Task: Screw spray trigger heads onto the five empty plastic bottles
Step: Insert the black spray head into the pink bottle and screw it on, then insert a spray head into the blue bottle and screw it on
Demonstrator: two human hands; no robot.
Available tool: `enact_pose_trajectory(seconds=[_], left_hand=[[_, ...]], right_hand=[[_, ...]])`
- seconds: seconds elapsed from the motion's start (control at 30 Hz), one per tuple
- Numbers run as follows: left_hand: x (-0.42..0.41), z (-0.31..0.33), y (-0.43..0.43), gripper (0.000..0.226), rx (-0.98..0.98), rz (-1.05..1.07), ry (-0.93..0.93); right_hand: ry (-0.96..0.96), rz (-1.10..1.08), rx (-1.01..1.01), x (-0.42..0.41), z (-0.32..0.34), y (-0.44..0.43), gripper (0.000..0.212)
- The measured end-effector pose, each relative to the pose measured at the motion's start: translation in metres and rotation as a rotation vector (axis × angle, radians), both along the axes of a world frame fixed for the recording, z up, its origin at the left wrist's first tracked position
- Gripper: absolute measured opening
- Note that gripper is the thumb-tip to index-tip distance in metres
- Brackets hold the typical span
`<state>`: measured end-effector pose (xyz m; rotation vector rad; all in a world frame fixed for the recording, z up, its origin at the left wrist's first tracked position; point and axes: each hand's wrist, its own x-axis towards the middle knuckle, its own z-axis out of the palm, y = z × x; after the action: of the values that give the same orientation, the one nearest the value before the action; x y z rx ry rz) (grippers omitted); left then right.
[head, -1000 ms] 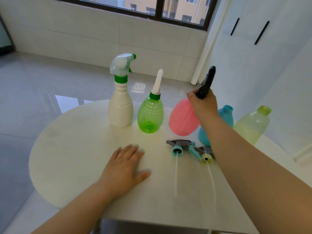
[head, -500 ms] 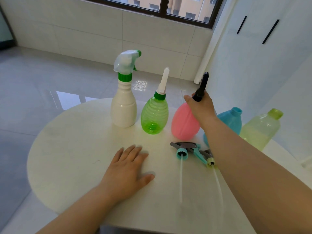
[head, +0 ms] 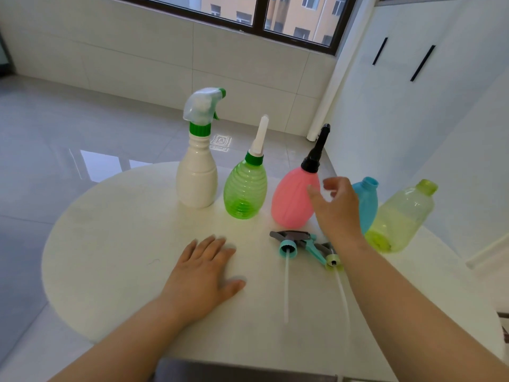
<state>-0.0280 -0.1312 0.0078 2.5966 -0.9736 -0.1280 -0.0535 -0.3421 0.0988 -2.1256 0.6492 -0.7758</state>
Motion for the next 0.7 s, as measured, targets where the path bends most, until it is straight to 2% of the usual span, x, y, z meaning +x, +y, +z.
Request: enact_pose_trajectory(seconds=[0.03,0.1,0.17,0.23,0.37,0.57,0.7], left_hand=[[0.0,0.001,0.0,0.064,0.003,0.001,0.001],[-0.001,0.002,0.001,0.063,0.01,0.001,0.004],[-0.001,0.003,0.003,0.062,0.01,0.002,0.009],[-0.002,0.004,0.006,0.062,0.017,0.003,0.011],[-0.002,0.003,0.01,0.061,0.012,0.002,0.011],[0.0,0.0,0.011,0.06,-0.016,0.0,-0.003],[0.002,-0.001,0.01,0.06,-0.032,0.005,-0.012]], right_hand=[[0.049,0.006,-0.067,-0.006,-0.005,0.004,0.025],[0.29,0.073,-0.157,-0.012,-0.014,0.011,0.022],[0.579,0.141,-0.235,-0.013,-0.025,0.018,0.03],[0.695,0.15,-0.287,-0.012,-0.034,0.023,0.038],[0.763,0.063,-0.325,-0.005,-0.043,0.028,0.052],[0.783,0.061,-0.286,-0.002,-0.042,0.029,0.048],[0.774,0.129,-0.071,-0.008,-0.03,0.026,0.035]])
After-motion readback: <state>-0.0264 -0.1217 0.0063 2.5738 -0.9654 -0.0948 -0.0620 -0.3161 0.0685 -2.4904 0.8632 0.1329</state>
